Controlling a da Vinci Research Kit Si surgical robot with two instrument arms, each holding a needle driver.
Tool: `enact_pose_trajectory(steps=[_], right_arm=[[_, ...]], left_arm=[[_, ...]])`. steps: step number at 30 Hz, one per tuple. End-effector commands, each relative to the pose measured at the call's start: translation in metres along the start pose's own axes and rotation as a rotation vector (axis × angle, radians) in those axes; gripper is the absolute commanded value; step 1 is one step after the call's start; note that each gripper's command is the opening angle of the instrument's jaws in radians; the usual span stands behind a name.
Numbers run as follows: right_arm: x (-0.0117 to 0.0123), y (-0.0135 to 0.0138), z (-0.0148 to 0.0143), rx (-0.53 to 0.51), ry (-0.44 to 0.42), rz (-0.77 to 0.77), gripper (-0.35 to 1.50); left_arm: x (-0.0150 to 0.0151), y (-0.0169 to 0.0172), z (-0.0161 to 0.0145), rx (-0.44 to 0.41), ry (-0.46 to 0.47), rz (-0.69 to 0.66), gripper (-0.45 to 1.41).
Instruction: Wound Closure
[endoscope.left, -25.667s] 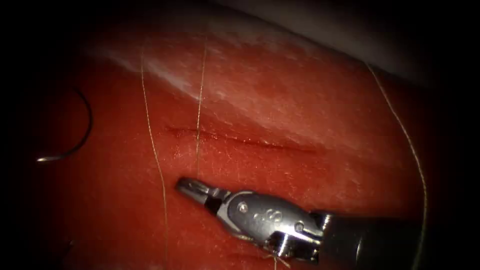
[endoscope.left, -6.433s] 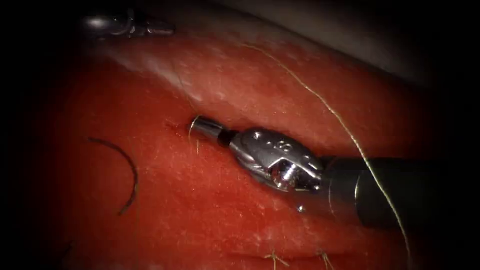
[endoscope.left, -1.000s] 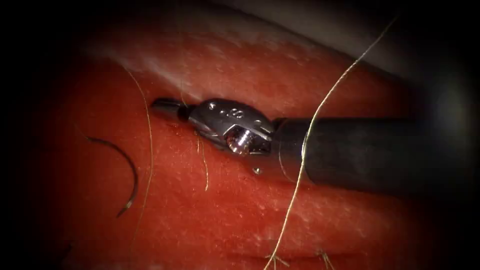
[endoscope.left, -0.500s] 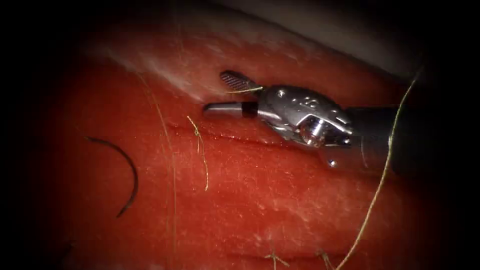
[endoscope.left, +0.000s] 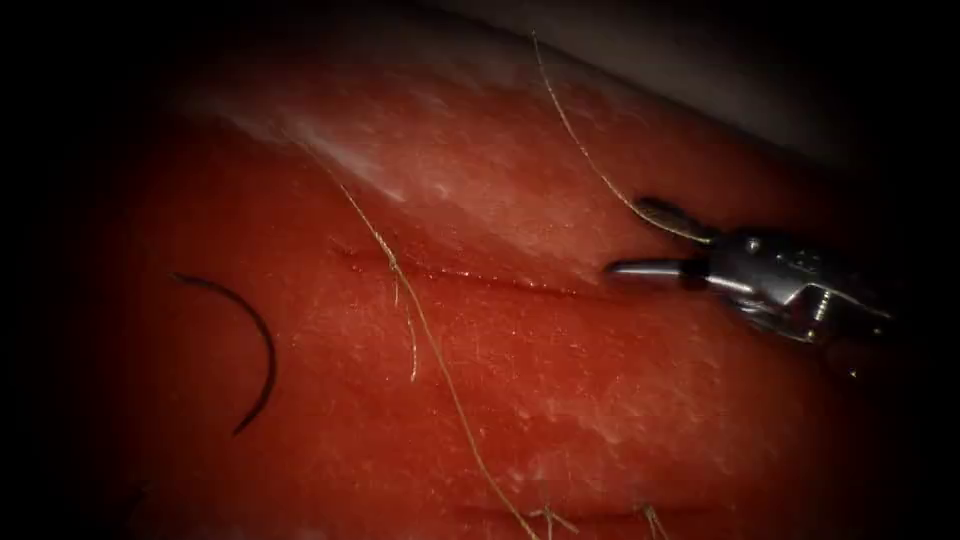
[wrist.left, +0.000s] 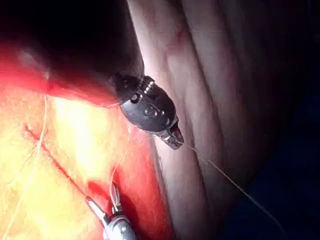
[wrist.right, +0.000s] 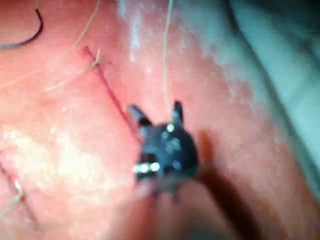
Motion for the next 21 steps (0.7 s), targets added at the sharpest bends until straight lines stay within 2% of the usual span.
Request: enact_pose_trajectory(steps=[1, 3, 4, 8, 11, 13, 14, 16, 17, 21], right_arm=[[-0.0002, -0.0004, 0.0011, 0.005, 0.001, -0.001, 1.42], [-0.0002, -0.0004, 0.0011, 0.005, 0.001, -0.001, 1.42], [-0.0002, -0.0004, 0.0011, 0.005, 0.001, -0.001, 1.42], [-0.0004, 0.0004, 0.0001, 0.007, -0.031, -0.048, 1.4], [-0.0005, 0.0009, -0.0003, -0.02, -0.061, -0.08, 1.4], [-0.0005, 0.0023, -0.0008, -0.131, -0.185, -0.253, 1.48], [-0.0005, 0.0023, -0.0008, -0.131, -0.185, -0.253, 1.48], [-0.0006, 0.003, -0.0011, -0.207, -0.257, -0.358, 1.48], [-0.0006, 0.0037, -0.0016, -0.245, -0.323, -0.423, 1.48], [-0.0004, 0.0047, -0.0027, -0.278, -0.415, -0.49, 1.48]], left_arm=[[-0.0013, -0.0004, 0.0009, 0.003, -0.004, -0.043, 0.62], [-0.0021, -0.0006, 0.0009, -0.002, -0.006, -0.073, 0.69], [-0.0034, -0.0009, 0.0003, 0.006, -0.014, -0.141, 0.77], [-0.006, -0.0019, -0.0045, 0.015, -0.038, -0.199, 0.78], [-0.0065, -0.0021, -0.0061, 0.015, -0.057, -0.197, 0.78], [-0.0073, -0.0019, -0.0087, -0.006, -0.144, -0.184, 0.78], [-0.0073, -0.0019, -0.0087, -0.006, -0.144, -0.184, 0.78], [-0.0074, -0.0015, -0.0096, -0.022, -0.193, -0.177, 0.78], [-0.0073, -0.0013, -0.0104, -0.025, -0.225, -0.173, 0.78], [-0.0059, -0.0003, -0.0113, -0.013, -0.247, -0.181, 0.78]])
